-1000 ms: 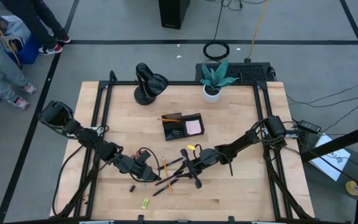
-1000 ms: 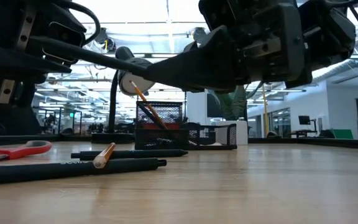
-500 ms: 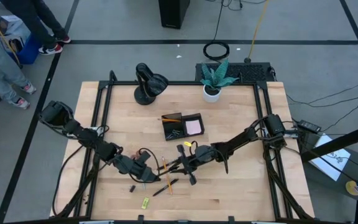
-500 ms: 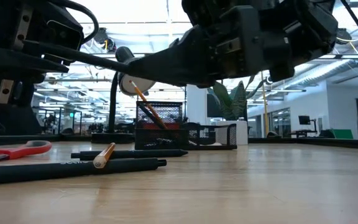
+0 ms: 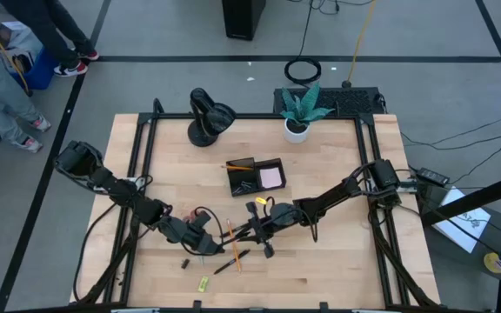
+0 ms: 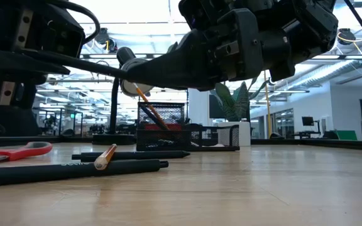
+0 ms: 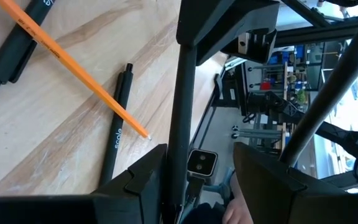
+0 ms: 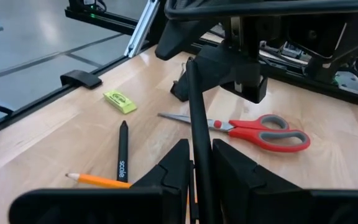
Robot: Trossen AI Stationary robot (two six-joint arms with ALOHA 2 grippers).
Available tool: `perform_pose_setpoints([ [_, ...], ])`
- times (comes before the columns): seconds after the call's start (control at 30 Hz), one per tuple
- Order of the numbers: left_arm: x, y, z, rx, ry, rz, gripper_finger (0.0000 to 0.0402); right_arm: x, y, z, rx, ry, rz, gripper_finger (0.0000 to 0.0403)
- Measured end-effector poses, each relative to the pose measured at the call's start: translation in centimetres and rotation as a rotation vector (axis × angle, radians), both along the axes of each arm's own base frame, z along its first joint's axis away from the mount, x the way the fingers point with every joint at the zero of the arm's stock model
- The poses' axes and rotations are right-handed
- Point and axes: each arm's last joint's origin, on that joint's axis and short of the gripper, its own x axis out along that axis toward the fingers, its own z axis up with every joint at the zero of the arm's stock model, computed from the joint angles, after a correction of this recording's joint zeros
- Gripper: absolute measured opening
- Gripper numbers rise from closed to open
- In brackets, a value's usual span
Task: Pick and place office supplies into organizer
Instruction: Put the black binder clip into the desk organizer
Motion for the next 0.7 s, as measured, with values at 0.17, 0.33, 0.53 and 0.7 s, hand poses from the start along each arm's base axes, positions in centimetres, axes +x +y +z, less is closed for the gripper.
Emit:
perform_pose_setpoints([
  [0.17,-0.04,-0.02,-0.05,0.001,0.006,-0.005,0.0151,0.01,0.02,0.05,0.003,-0.005,0.001,0.0051],
  [0.33,-0.04,-0.01,-0.07,0.012,0.003,-0.009,0.0086,0.01,0.04,0.07,0.004,-0.006,0.002,0.0051],
  [0.53,-0.05,0.00,-0.09,0.051,-0.013,-0.024,0.0031,0.01,0.04,0.06,0.005,-0.005,0.002,0.0051],
  [0.7,-0.16,-0.17,-0.10,0.079,-0.024,-0.040,0.0030,-0.04,0.17,0.08,0.037,0.005,0.039,0.0066],
])
